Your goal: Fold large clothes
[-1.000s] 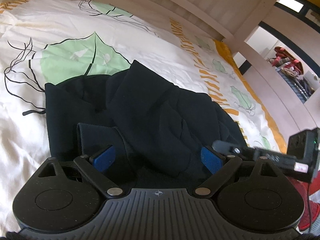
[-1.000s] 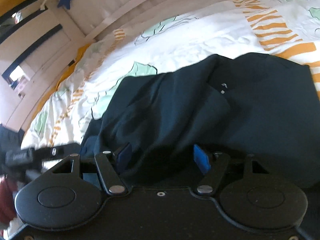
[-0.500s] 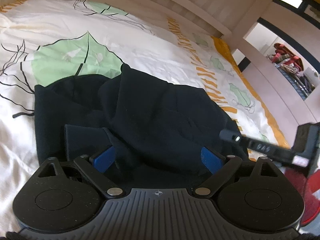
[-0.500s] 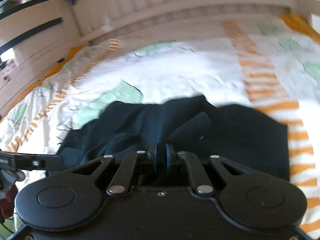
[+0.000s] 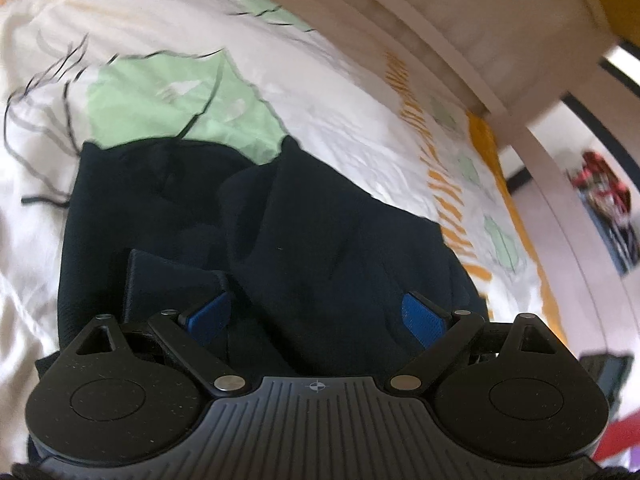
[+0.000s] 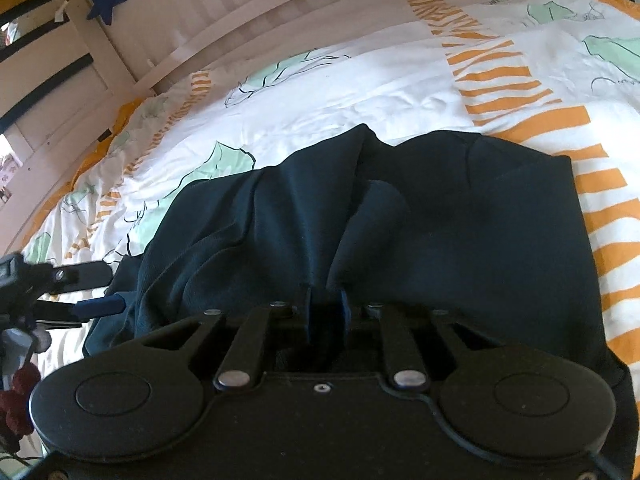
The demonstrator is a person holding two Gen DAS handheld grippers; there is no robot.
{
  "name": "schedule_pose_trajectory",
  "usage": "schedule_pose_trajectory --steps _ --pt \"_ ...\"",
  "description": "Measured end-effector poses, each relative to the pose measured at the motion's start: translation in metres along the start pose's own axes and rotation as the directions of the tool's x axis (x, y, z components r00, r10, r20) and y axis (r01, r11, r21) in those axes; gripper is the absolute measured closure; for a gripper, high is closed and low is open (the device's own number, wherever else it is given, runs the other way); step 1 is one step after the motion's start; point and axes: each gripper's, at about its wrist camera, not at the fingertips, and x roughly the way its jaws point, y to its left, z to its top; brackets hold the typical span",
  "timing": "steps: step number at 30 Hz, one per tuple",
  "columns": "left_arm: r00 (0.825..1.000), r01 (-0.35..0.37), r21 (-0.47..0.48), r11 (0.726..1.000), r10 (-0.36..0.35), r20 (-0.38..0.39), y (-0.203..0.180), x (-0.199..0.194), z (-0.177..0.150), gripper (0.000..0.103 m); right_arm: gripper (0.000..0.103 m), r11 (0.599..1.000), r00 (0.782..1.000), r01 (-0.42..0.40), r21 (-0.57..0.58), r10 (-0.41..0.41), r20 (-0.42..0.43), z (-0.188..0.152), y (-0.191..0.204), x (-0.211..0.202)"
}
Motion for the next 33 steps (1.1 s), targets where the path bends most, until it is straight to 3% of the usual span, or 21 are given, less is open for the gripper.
schedule_pose_trajectory --steps 4,8,10,13,16,20,23,24,25,30,32,33 --pt "1.0 -0.015 -0.058 0.998 0.015 -0.005 0.006 0.01 0.005 0.01 0.075 1.0 1.0 0.0 0.005 0.0 0.0 -0.001 0.0 0.0" --pt "1.0 -0.017 -0.007 1.0 0.017 -0.004 -0.003 0.015 0.007 0.014 0.074 1.0 1.0 -0.001 0.013 0.001 -0.001 -0.001 -0.001 0.001" --pt "1.0 -0.029 0.019 0.999 0.029 0.002 -0.01 0.016 0.007 0.026 0.073 1.0 1.0 -0.001 0.017 0.001 -0.002 -0.001 -0.001 0.001" --pt "0.999 -0.05 0.069 0.996 0.049 0.021 -0.02 0.015 0.002 0.027 0.066 1.0 1.0 -0.006 0.023 0.006 -0.001 -0.001 -0.001 0.0" --pt "0.999 -0.038 0.09 0.995 0.036 0.018 -0.023 0.014 0.0 0.027 0.065 1.0 1.0 -0.004 0.022 0.004 -0.001 -0.001 0.0 -0.001" --pt "1.0 -0.01 0.052 0.999 0.011 -0.021 -0.019 0.021 0.002 0.03 0.065 0.999 1.0 -0.006 0.043 0.006 0.0 -0.001 -0.001 -0.001" --pt "1.0 0.008 0.0 1.0 -0.008 -0.01 -0.013 0.025 0.003 0.061 0.065 0.999 1.0 -0.006 0.054 0.006 0.0 -0.001 -0.001 -0.001" --pt "1.0 0.006 -0.01 1.0 -0.006 -0.001 -0.013 0.025 0.003 0.083 0.065 0.998 1.0 -0.004 0.056 0.004 -0.001 -0.001 -0.001 -0.001" --pt "1.0 -0.003 -0.013 1.0 0.003 0.007 -0.013 0.025 0.004 0.091 0.065 0.998 1.0 -0.003 0.056 0.004 -0.003 0.0 -0.001 0.0" --pt "0.999 -0.024 0.026 0.999 0.023 0.03 -0.017 0.017 0.006 0.091 0.071 0.999 1.0 0.009 0.037 -0.009 0.012 0.005 0.004 -0.003" --pt "0.997 -0.072 0.05 0.996 0.071 0.021 -0.019 0.015 0.006 0.077 0.069 0.999 1.0 0.009 0.053 -0.009 0.015 0.007 0.003 -0.004" --pt "0.996 -0.083 0.051 0.995 0.083 0.014 -0.018 0.016 0.005 0.065 0.065 0.998 1.0 0.01 0.068 -0.011 0.012 0.007 0.001 -0.004"
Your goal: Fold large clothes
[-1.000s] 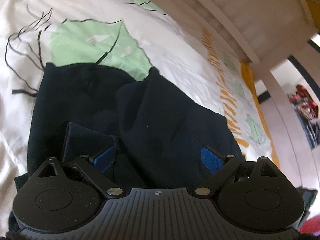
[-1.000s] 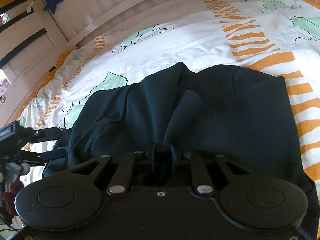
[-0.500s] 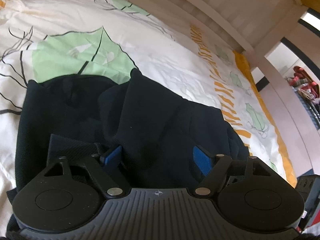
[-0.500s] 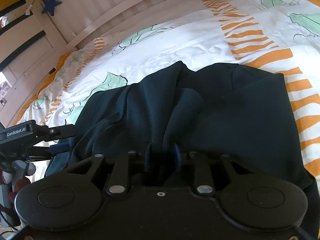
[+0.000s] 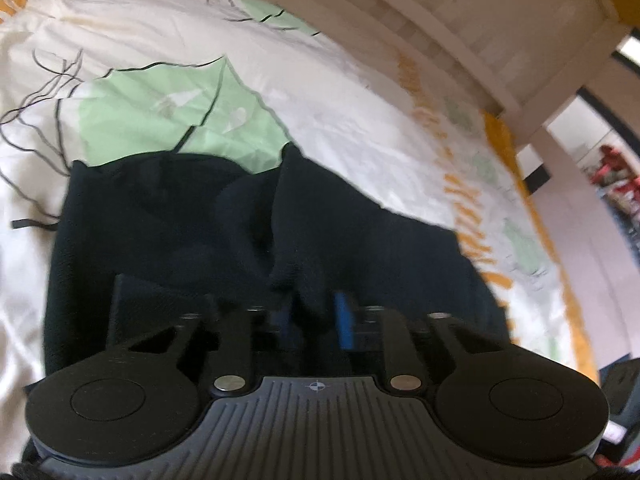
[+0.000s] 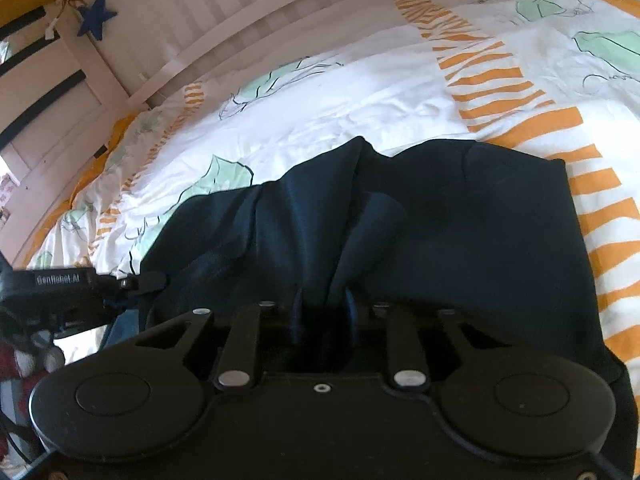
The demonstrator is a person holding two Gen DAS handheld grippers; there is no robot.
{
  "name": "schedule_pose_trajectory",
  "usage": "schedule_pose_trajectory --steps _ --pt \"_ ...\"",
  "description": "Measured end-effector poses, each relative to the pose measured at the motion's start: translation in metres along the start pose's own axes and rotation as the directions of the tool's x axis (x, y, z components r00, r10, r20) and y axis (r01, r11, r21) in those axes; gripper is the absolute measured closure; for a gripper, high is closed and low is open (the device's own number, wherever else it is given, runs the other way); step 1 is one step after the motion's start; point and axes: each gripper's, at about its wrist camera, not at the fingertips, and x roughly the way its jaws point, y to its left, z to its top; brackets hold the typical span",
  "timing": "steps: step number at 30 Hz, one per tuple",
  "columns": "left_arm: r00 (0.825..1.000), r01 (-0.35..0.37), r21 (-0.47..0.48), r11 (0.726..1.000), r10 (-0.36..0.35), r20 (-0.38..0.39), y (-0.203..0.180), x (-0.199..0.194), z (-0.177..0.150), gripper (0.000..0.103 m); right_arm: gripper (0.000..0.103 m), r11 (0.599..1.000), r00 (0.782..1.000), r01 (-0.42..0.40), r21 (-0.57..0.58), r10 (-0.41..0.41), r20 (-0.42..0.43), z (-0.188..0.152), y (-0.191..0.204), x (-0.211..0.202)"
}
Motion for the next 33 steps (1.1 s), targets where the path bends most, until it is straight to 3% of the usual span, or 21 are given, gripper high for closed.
schedule_pose_trajectory --steps 1,3,9,10,11,12,14,15,18,21,23,26,28,31,33 --pt "1.0 -0.011 -0.003 1.0 0.011 -0.007 0.002 0.0 -0.001 0.054 0.065 1.0 1.0 0.005 0.012 -0.005 -0.001 0.0 -0.002 0.0" --pt "1.0 -0.023 -0.016 1.0 0.023 -0.005 0.005 0.0 -0.005 0.049 0.063 0.999 1.0 0.0 0.048 0.001 -0.006 -0.003 -0.008 0.001" --pt "1.0 -0.002 -0.084 0.996 -0.001 -0.031 0.012 0.015 -0.007 0.048 0.058 0.996 1.0 -0.025 0.086 0.026 -0.006 -0.005 -0.012 0.002" --pt "0.999 0.016 -0.094 0.995 -0.018 -0.027 0.013 0.017 -0.007 0.05 0.055 0.996 0.999 -0.031 0.084 0.031 -0.007 -0.005 -0.011 0.003" --pt "0.999 0.034 -0.098 0.995 -0.035 -0.011 0.013 0.018 -0.007 0.061 0.055 0.996 0.999 -0.033 0.083 0.033 -0.006 -0.004 -0.01 0.003" --pt "0.999 0.04 -0.094 0.995 -0.04 0.006 0.012 0.018 -0.006 0.092 0.055 0.997 1.0 -0.03 0.077 0.03 -0.007 -0.004 -0.009 0.005" --pt "0.999 0.039 -0.066 0.997 -0.036 0.036 0.006 0.012 -0.005 0.096 0.063 0.999 1.0 -0.016 0.041 0.016 -0.008 -0.002 -0.003 0.006" --pt "0.997 0.052 -0.04 0.998 -0.05 0.059 0.001 0.005 -0.004 0.096 0.087 1.0 1.0 -0.001 -0.006 0.001 -0.002 0.0 0.003 0.006" --pt "0.988 0.083 0.043 0.996 -0.087 0.127 -0.017 -0.023 -0.005 0.097 0.088 0.99 0.997 -0.001 -0.138 0.011 0.073 0.009 0.023 -0.013" --pt "0.98 0.101 0.104 0.989 -0.117 0.158 -0.023 -0.047 -0.013 0.097 0.088 0.98 0.988 -0.033 -0.194 0.062 0.144 0.016 0.032 -0.041" --pt "0.988 0.066 0.104 0.992 -0.08 0.136 -0.016 -0.045 -0.021 0.097 0.086 0.982 0.989 -0.037 -0.184 0.062 0.133 0.014 0.029 -0.047" --pt "0.997 -0.021 0.039 0.999 0.018 0.071 0.006 -0.024 -0.035 0.092 0.077 0.992 0.999 0.026 -0.126 -0.02 0.048 0.002 0.014 -0.03" --pt "0.999 -0.035 0.013 0.999 0.035 0.016 0.02 -0.009 -0.044 0.087 0.056 0.993 0.995 0.092 -0.07 -0.094 -0.028 -0.009 0.002 -0.013" --pt "0.997 -0.041 0.071 0.997 0.037 0.062 0.018 -0.014 -0.051 0.083 0.056 0.996 0.997 0.081 -0.04 -0.081 0.001 -0.018 -0.003 -0.015" --pt "0.996 -0.059 0.097 0.994 0.051 0.078 0.013 -0.021 -0.053 0.076 0.047 0.993 0.995 0.101 -0.063 -0.1 0.015 -0.016 0.003 -0.019"
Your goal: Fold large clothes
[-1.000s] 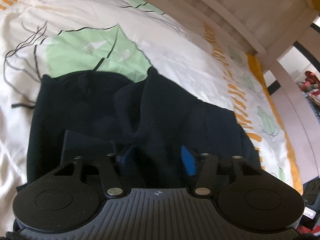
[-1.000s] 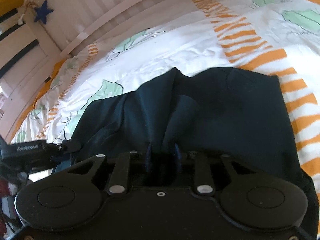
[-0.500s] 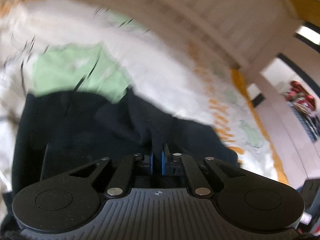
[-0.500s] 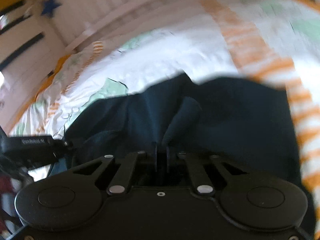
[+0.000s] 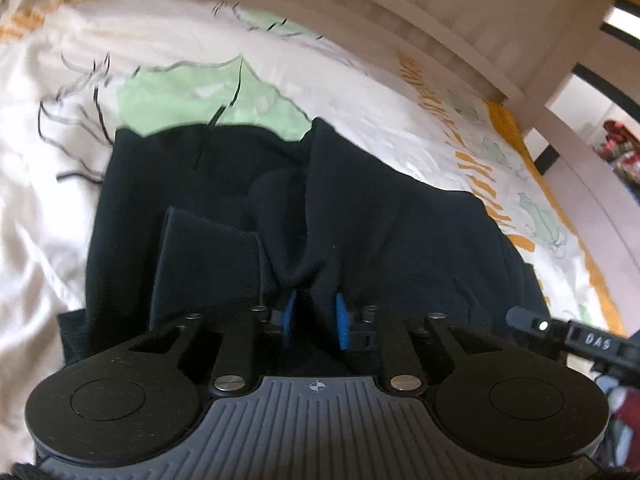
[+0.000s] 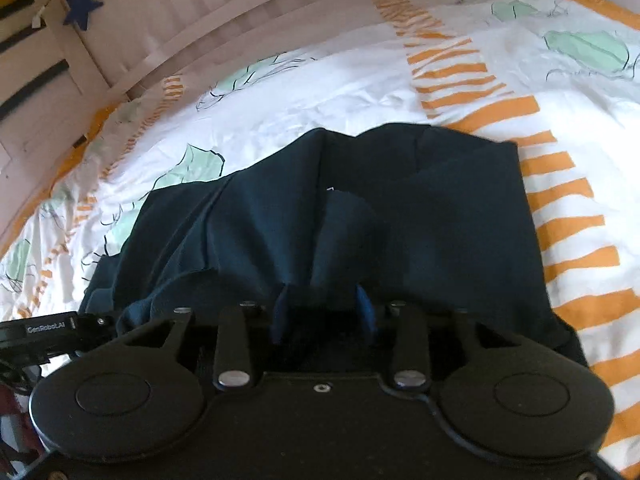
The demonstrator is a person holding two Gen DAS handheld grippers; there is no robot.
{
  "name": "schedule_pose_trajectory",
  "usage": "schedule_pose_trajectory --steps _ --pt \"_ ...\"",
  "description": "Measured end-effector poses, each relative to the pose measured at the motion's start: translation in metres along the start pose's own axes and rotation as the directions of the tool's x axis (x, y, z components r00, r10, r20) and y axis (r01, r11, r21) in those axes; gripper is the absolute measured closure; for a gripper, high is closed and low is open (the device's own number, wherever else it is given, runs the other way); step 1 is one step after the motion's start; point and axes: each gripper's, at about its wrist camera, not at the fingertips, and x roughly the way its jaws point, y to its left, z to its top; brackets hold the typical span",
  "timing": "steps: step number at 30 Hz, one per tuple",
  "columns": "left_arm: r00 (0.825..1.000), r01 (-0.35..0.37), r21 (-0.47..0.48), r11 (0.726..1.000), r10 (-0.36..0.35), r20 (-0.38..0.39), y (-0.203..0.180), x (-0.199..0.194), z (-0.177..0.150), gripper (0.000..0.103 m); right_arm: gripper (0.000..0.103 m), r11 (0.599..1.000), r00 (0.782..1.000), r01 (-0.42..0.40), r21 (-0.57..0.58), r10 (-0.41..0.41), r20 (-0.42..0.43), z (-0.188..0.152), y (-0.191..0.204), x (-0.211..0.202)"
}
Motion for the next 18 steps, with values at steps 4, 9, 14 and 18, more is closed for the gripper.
schedule_pose_trajectory --steps 4,9,14,18 --pt "0.998 -0.015 0.049 0.999 0.012 0.054 -0.013 -0.025 -0.005 0.057 0.042 1.0 0.998 0.008 -0.026 -0.006 0.059 -0.002 0.006 -0.018" --pt "0.995 -0.035 0.116 0.993 0.023 0.099 -0.024 -0.061 -0.022 0.027 0.027 0.999 0.995 -0.029 -0.037 0.033 0.091 -0.015 0.007 -0.043" --pt "0.991 -0.085 0.145 0.986 0.068 0.117 -0.027 -0.1 -0.041 0.005 0.011 0.998 0.994 -0.036 -0.058 0.041 0.099 -0.035 0.013 -0.075" --pt "0.989 -0.106 0.154 0.982 0.088 0.121 -0.027 -0.124 -0.057 0.002 0.002 0.998 0.992 -0.048 -0.049 0.053 0.111 -0.051 0.015 -0.102"
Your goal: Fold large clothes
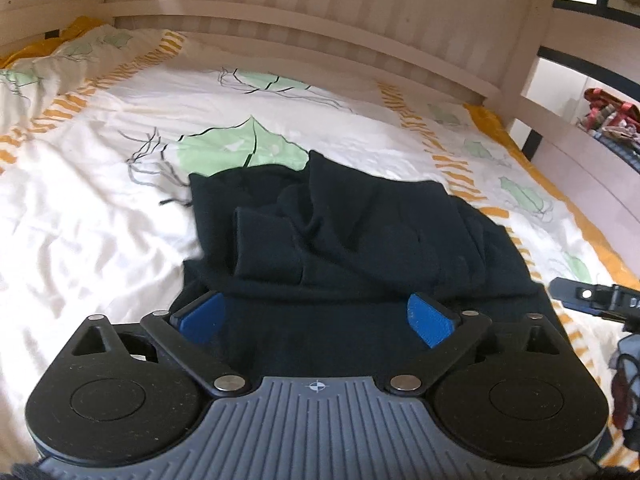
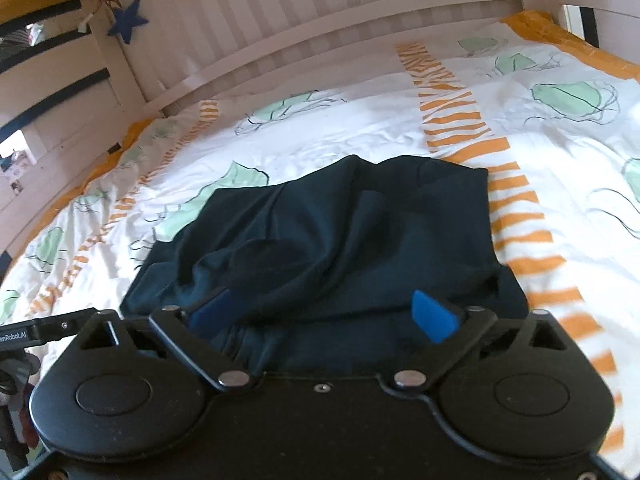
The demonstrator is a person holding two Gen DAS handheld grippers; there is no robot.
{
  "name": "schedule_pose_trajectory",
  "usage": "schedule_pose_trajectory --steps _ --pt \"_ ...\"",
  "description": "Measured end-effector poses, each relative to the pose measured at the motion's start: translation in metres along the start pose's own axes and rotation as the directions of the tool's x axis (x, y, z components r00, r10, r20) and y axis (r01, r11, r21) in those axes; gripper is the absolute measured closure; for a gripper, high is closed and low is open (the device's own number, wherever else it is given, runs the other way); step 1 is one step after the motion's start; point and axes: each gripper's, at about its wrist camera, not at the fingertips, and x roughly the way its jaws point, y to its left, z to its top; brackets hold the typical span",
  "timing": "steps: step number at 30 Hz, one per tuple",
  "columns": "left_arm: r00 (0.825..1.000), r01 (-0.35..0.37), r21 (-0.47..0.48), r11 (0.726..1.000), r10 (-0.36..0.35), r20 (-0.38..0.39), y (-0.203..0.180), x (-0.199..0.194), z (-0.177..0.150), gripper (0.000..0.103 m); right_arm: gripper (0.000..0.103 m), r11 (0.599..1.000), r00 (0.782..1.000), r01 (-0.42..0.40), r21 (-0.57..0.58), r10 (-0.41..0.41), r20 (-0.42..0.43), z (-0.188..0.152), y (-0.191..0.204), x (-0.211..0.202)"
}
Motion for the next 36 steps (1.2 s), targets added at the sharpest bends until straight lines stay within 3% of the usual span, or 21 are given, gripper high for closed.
schedule_pose_trajectory --steps 8,23,27,36 --pt "0.997 -0.02 -0.008 1.0 0.02 -0.07 0.004 -0.024 -0.031 0.0 0.0 0.998 0.997 0.055 0.03 -0.053 -0.05 -0.037 -0.005 -0.038" --pt "0.986 -0.075 -0.018 0.997 0.072 -0.15 0.027 -0.051 -0.074 0.0 0.0 0.955 0.969 0.221 0.197 -0.191 -0.159 -0.084 -0.044 -0.085" --pt "0.98 -0.079 -0.011 0.997 0.075 -0.185 0.031 -0.052 -0.082 0.0 0.0 0.946 0.962 0.229 0.228 -0.184 -0.204 -0.093 -0.053 -0.086" --pt "0.96 -0.086 -0.049 0.995 0.069 -0.273 0.041 -0.043 -0.096 0.0 0.0 0.945 0.968 0.146 0.291 -0.076 -0.24 -0.102 -0.06 -0.082"
